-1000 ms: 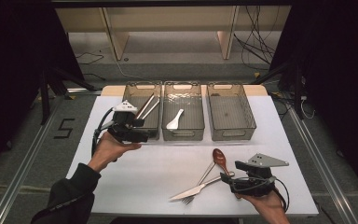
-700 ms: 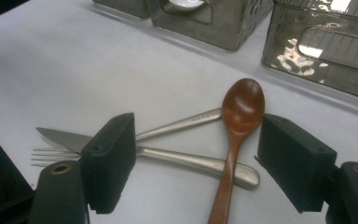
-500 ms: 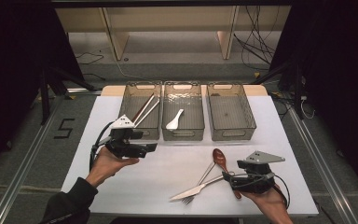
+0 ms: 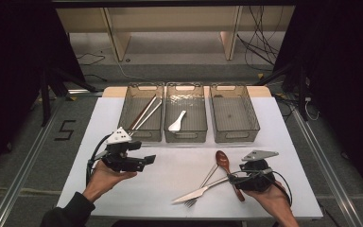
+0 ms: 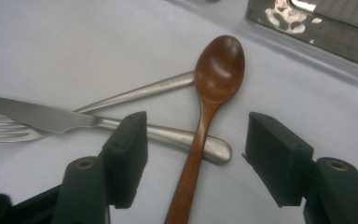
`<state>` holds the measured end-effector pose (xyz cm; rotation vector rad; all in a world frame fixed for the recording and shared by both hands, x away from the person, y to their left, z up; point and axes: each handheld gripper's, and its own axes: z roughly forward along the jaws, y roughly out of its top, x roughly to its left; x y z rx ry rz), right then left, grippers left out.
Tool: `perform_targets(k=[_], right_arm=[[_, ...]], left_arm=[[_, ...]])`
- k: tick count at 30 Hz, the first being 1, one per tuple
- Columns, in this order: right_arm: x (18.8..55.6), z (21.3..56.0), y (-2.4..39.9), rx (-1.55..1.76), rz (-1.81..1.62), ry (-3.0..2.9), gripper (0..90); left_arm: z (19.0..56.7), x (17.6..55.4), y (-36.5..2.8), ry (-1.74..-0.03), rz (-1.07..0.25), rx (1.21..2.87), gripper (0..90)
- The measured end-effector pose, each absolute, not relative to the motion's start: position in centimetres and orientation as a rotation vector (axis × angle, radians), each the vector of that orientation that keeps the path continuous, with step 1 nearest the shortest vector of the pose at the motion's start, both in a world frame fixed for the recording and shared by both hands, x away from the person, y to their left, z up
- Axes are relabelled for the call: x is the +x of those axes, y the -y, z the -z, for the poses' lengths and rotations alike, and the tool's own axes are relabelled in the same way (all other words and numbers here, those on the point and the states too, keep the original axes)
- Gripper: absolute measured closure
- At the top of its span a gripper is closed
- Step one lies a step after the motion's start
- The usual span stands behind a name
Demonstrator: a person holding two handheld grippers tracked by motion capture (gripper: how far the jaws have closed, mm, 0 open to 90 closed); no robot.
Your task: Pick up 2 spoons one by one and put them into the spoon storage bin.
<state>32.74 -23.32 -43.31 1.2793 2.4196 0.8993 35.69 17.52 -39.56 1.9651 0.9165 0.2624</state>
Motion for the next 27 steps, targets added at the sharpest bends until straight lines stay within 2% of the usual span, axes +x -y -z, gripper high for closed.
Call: perform_targets(k=[27], right_arm=[[37.6, 46.1, 21.7, 1.451, -0.683, -2.561, 64.8]], left_arm=[[40.2, 33.3, -19.1, -0.927, -0.273, 1.969, 20.3]])
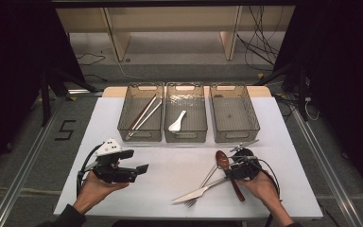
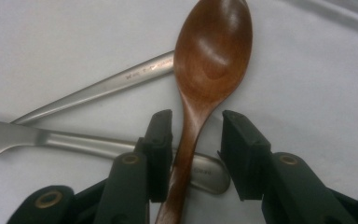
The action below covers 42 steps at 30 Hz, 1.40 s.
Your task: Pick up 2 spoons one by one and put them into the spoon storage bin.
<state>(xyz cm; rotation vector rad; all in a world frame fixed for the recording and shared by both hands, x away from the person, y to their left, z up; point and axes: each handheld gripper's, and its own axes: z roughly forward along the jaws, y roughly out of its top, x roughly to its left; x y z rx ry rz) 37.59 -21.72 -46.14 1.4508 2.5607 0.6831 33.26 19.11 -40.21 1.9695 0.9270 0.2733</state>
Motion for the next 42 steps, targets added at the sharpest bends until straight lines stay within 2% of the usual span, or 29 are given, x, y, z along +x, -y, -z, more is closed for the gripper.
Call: perform_targets(k=[13, 28, 42], right_arm=[[38.4, 46.4, 21.6, 1.444, -0.608, -2.574, 80.8], [38.5, 45.7, 22.2, 1.452, -0.742, -2.567, 82.4], [38.4, 42.0, 20.9, 1.335, -0.890, -2.531, 82.4]], left_arm=[[40.3, 33.1, -18.8, -0.906, -0.276, 1.984, 20.3], [40.3, 33.4, -19.3, -0.913, -0.283, 1.964, 20.6], [40.5, 33.6, -19.8, -0.927, -0.286, 1.908, 19.6]])
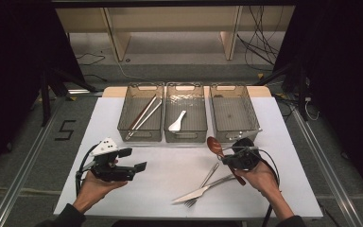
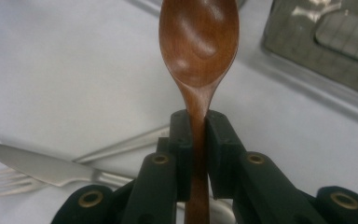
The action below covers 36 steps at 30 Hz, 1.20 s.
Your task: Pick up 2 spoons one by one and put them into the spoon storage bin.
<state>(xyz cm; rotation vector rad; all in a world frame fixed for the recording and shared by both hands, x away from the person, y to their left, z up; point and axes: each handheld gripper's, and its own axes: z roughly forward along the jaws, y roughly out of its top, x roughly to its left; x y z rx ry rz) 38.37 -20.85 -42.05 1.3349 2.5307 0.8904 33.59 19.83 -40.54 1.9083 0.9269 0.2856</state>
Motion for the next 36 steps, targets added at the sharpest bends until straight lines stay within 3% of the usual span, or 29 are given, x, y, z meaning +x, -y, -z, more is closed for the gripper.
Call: perform_targets(k=[11, 36], right_arm=[[41.6, 39.4, 19.0, 1.315, -0.948, -2.477, 82.4], [49.4, 37.0, 14.4, 1.382, -0.918, -2.422, 82.3]], left_arm=[[40.5, 33.5, -20.0, -0.915, -0.304, 1.880, 18.5], [40.4, 33.5, -20.4, -0.910, -0.322, 1.863, 17.0]])
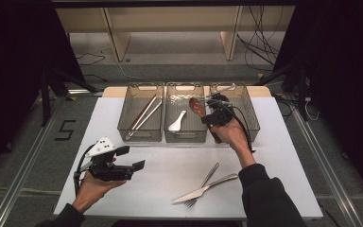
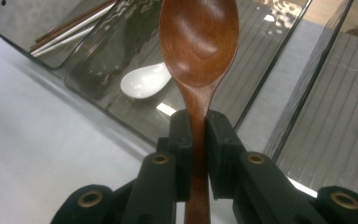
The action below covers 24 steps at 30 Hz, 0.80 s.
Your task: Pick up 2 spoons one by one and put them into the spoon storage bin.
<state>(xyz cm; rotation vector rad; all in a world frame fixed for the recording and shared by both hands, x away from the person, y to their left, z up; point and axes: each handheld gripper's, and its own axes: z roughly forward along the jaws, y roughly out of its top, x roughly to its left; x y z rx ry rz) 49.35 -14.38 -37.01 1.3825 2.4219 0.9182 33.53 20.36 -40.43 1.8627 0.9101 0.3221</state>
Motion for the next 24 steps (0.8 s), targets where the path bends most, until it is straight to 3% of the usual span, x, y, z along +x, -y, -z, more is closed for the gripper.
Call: perform_targets(k=[24], right_arm=[[52.8, 37.1, 12.3, 1.441, -0.888, -2.404, 82.2]], left_arm=[[40.3, 33.5, -20.4, -0.910, -0.325, 1.848, 16.7]])
